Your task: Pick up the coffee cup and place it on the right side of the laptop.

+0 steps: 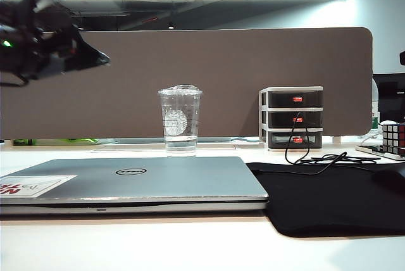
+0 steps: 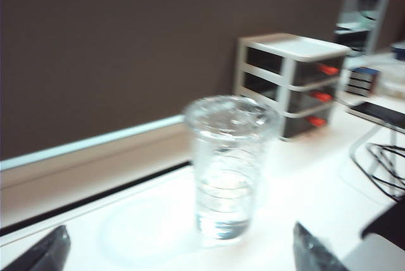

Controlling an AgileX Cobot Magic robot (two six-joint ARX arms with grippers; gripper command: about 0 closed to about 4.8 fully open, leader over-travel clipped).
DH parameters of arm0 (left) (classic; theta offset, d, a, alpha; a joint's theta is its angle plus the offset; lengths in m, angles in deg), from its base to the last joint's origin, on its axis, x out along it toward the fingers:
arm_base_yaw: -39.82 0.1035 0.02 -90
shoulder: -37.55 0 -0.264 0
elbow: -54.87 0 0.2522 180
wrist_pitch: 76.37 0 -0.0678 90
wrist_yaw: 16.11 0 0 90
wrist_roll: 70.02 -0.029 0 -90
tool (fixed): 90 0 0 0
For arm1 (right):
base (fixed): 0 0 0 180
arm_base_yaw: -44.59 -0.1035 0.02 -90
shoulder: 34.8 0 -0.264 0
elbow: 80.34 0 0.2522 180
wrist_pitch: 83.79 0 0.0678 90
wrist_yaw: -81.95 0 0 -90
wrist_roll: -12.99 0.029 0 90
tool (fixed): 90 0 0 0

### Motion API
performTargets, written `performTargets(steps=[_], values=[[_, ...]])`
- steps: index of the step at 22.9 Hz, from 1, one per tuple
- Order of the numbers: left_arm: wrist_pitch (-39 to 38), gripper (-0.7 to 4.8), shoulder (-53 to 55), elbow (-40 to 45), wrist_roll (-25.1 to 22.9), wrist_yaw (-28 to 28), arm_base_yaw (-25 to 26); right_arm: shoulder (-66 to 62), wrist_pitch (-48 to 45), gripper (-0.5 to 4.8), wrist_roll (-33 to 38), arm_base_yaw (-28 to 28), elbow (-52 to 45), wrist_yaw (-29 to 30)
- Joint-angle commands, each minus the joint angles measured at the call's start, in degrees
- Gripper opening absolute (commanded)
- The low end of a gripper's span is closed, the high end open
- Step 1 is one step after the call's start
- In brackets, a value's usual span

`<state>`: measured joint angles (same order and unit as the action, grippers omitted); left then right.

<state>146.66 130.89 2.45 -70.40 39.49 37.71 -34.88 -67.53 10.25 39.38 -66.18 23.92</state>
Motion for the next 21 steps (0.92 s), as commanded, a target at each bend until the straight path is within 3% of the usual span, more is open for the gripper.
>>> performTargets(steps=[1, 12, 21], values=[[0.74, 4.79, 4.55, -3.69, 0.37, -3.21, 0.02, 0.11, -0.55, -0.01, 0.11, -0.02, -0.28, 0.11], [1.55, 4.79, 24.13, -20.81, -0.2, -13.9, -0.33, 0.11, -0.57, -0.01, 0.11, -0.02, -0.28, 0.11], [-3.74, 4.79, 32.15, -31.5, 0.0, -14.91, -0.81, 0.11, -0.57, -0.01, 0.09, -0.02, -0.28, 0.11]])
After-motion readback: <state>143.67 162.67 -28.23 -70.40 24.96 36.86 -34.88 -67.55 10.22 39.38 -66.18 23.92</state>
